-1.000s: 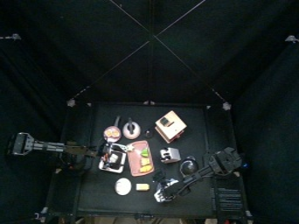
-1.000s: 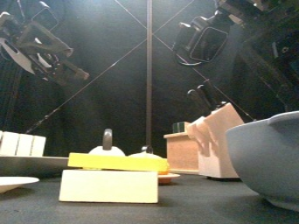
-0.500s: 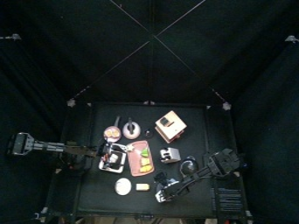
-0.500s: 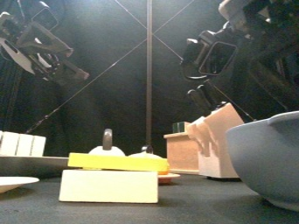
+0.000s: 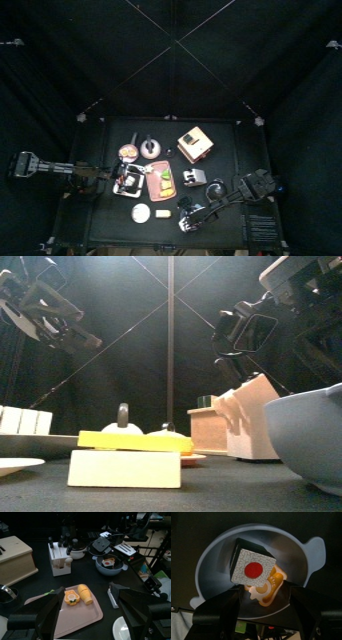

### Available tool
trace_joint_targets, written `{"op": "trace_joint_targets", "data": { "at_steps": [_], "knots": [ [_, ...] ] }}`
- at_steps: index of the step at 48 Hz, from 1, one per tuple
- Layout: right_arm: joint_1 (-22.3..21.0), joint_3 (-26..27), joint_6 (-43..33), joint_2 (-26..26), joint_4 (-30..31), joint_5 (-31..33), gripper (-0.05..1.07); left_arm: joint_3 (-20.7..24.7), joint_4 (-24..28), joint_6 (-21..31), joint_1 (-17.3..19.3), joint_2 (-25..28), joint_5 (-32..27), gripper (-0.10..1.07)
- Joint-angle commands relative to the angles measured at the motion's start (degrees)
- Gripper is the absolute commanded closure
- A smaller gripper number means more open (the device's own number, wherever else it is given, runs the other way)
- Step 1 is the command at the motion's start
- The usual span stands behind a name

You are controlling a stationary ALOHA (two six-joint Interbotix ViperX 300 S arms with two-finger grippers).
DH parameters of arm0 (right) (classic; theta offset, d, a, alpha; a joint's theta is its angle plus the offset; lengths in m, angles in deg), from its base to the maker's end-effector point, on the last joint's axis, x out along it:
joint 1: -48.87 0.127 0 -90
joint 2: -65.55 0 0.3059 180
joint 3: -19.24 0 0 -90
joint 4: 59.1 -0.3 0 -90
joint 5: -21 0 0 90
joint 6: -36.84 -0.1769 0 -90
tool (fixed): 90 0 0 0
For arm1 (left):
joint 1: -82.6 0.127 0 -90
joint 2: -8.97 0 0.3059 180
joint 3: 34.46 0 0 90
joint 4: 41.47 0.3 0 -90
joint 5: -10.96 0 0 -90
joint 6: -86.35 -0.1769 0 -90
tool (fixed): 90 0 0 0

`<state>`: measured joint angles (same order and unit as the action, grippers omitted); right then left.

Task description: Grab squash half from bowl

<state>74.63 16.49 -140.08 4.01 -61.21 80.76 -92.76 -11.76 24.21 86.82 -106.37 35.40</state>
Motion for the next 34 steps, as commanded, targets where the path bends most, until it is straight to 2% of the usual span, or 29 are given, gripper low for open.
{"op": "trace_joint_targets", "data": {
  "at_steps": [1, 23, 34],
  "knots": [
    [-0.2, -0.3, 0.2, 0.1, -0.5, -0.8, 0.10, 0.7, 0.0, 0.0, 0.1, -0.1, 0.3, -0.06],
    [-0.2, -0.2, 0.2, 0.1, -0.4, -1.0, 0.12, 0.4, 0.0, 0.0, 0.1, -0.3, 0.3, -0.06],
    [-0.1, 0.0, 0.2, -0.6, -0.4, -0.5, 0.23, 0.5, 0.0, 0.0, 0.1, -0.2, 0.4, -0.06]
  ]
}}
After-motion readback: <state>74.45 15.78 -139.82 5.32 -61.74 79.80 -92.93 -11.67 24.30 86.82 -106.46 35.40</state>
